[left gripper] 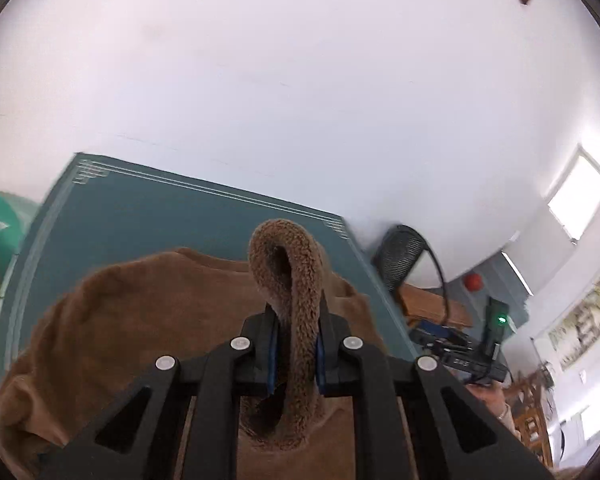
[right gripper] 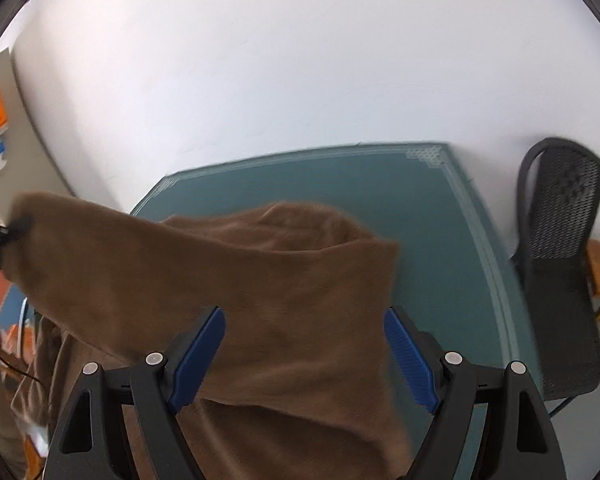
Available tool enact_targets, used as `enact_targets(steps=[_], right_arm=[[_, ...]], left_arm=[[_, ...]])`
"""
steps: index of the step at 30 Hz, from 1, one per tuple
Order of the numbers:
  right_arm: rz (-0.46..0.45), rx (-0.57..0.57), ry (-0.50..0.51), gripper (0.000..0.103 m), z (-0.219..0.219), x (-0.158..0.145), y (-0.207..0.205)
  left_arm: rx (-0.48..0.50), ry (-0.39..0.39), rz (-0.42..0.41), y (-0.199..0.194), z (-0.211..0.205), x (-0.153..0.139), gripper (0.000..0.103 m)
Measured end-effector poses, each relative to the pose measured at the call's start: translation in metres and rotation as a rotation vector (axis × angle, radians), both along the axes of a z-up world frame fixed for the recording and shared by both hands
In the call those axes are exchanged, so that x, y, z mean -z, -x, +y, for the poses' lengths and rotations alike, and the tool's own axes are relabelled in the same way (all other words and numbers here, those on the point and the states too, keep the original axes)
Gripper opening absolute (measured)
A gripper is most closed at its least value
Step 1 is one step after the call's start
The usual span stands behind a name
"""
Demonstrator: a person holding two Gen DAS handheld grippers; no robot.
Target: Fold clothes
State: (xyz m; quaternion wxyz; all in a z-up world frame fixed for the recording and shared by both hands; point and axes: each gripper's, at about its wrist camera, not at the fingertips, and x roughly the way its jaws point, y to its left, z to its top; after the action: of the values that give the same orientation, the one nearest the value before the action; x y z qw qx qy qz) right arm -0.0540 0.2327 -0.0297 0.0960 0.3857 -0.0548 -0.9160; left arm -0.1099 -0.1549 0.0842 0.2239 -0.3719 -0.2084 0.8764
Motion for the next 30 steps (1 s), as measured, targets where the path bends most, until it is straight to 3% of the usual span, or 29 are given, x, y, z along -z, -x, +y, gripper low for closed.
enact_targets(steps=[5,9,12,16,18,22,24,30], right_arm=[[-0.044,0.021,-0.073,0.084,-0.005,0.009,0.028],[-0.123,0.022,-0.14,0.084,-0.016,0.033,0.059],[-0.202,0.021,-0.218,0.084,-0.021,0.06,0.083],[-0.259,0.048,-0.362,0.084,-0.017,0.09,0.103],[-0.262,0.078,-0.343,0.084,-0.004,0.092,0.108],[-0.257,0.108,-0.332,0.086,0.005,0.093,0.11],[-0.251,0.112,-0.344,0.086,0.005,0.093,0.11],[-0.236,0.117,-0.343,0.086,-0.003,0.082,0.1]], left_arm=[[-0.068,0.012,-0.241,0.039,-0.027,0.063,0.015],[-0.092,0.02,-0.326,0.051,-0.036,0.107,0.015],[-0.104,-0.004,-0.352,0.055,-0.044,0.123,0.015],[-0.104,-0.027,-0.309,0.057,-0.052,0.12,0.016],[-0.115,-0.014,-0.317,0.064,-0.053,0.125,0.019],[-0.133,0.013,-0.449,0.076,-0.057,0.167,0.019],[-0.134,0.003,-0.455,0.076,-0.06,0.177,0.019],[-0.138,0.037,-0.427,0.069,-0.057,0.166,0.023]])
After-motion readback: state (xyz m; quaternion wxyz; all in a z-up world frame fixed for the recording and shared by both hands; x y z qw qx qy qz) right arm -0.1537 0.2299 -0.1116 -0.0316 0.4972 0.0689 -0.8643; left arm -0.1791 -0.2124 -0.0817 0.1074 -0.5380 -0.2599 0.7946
